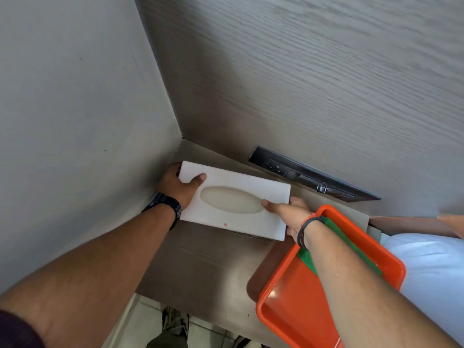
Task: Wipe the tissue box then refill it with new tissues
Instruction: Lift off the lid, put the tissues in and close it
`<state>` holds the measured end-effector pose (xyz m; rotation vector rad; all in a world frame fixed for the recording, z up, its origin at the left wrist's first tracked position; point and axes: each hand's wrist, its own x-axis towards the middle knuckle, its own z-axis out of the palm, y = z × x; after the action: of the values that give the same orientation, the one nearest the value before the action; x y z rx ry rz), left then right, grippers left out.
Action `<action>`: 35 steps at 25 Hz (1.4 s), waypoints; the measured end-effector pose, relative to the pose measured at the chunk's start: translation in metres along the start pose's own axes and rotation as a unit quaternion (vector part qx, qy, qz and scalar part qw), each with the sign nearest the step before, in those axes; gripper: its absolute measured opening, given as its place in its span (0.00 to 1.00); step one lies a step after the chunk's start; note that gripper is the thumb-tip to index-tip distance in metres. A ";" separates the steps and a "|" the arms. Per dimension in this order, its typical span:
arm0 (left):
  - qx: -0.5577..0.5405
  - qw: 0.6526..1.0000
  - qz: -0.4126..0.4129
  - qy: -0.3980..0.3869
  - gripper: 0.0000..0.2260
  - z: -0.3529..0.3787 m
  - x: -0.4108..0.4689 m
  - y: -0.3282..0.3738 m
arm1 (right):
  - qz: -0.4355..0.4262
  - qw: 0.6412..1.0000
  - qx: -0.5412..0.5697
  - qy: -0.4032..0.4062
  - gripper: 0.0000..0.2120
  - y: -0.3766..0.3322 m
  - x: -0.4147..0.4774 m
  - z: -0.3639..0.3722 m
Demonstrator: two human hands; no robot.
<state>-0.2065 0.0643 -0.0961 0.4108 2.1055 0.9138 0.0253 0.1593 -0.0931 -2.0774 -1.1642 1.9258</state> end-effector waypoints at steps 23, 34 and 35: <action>0.343 0.901 0.264 -0.007 0.29 -0.001 -0.008 -0.013 | -0.296 0.822 -0.422 0.244 0.16 -0.005 -0.051 0.040; 0.451 0.835 0.300 -0.096 0.29 0.009 -0.010 -0.017 | -0.270 0.697 -0.659 0.083 0.07 -0.009 -0.029 0.084; 0.452 0.835 0.299 -0.097 0.29 0.009 -0.010 -0.017 | -0.271 0.694 -0.661 0.088 0.07 -0.008 -0.028 0.083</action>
<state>-0.1926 0.0519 -0.1068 1.6421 2.1168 0.0769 -0.0498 0.1143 -0.0828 -1.6451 -3.1508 0.4211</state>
